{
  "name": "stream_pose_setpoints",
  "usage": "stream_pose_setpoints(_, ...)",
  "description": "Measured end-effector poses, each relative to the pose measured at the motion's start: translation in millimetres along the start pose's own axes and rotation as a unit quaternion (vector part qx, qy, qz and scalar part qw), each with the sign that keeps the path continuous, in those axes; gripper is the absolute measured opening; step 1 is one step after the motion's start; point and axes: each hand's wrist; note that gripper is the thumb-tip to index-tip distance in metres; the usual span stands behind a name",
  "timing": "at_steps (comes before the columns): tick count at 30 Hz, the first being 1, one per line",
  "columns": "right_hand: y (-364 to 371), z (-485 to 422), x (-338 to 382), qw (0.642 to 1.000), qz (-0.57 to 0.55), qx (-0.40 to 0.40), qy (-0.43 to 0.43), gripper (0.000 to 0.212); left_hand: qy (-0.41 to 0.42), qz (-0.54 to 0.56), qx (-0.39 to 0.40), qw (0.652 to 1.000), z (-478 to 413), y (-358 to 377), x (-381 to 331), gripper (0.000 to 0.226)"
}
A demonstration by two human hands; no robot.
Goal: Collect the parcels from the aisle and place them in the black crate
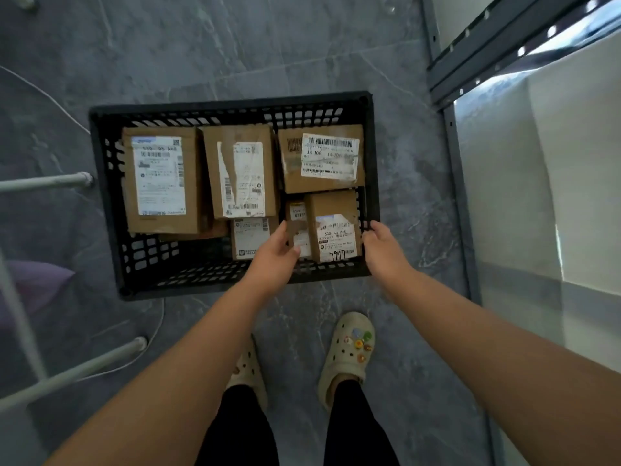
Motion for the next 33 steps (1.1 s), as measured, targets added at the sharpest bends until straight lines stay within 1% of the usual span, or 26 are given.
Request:
stream_pose_setpoints(4, -23.9, 57.8, 29.2, 0.998, -0.036, -0.025, -0.037, 0.045, 0.039, 0.04, -0.013, 0.998, 62.3, -24.8, -44.1, 0.056)
stream_pose_setpoints(7, -39.1, 106.2, 68.9, 0.991, -0.105, -0.035, -0.071, 0.041, 0.109, 0.015, -0.026, 0.994, 115.1, -44.8, -94.2, 0.048)
stream_pose_setpoints(11, -68.2, 203.2, 132.6, 0.966, -0.212, -0.031, -0.148, 0.037, 0.206, -0.049, -0.037, 0.977, 203.4, -82.2, -161.4, 0.033)
stream_pose_setpoints(13, -81.8, 247.4, 153.6, 0.955, -0.225, -0.035, -0.192, 0.03, 0.245, -0.059, -0.051, 0.966, 238.1, -101.3, -184.1, 0.024)
stream_pose_setpoints(16, -115.4, 337.6, 169.2, 0.928, -0.245, -0.087, -0.265, 0.023, 0.325, -0.074, -0.05, 0.942, 312.0, -118.5, -225.7, 0.019)
stream_pose_setpoints(19, -145.7, 425.6, 173.3, 0.898, -0.243, -0.145, -0.335, 0.024, 0.409, -0.102, -0.032, 0.906, 382.8, -110.7, -261.3, 0.017)
stream_pose_setpoints(23, -183.7, 529.9, 162.4, 0.849, -0.261, -0.216, -0.405, 0.023, 0.511, -0.148, 0.041, 0.846, 472.8, -73.1, -291.8, 0.017)
stream_pose_setpoints(27, -220.5, 609.9, 129.1, 0.81, -0.27, -0.293, -0.43, 0.024, 0.581, -0.161, 0.11, 0.791, 559.6, -26.4, -309.0, 0.019)
stream_pose_setpoints(29, -237.4, 643.4, 106.0, 0.783, -0.297, -0.325, -0.44, 0.023, 0.613, -0.161, 0.141, 0.761, 596.2, -0.3, -312.3, 0.019)
stream_pose_setpoints(33, -266.5, 708.3, 45.2, 0.727, -0.335, -0.401, -0.444, 0.027, 0.656, -0.153, 0.202, 0.711, 664.9, 66.5, -302.0, 0.019)
Point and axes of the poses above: each hand's wrist, its own z-axis away from the middle knuckle, its own y-axis out of the palm, x = y × z, and after that the axes turned 7 degrees about -z, right-handed
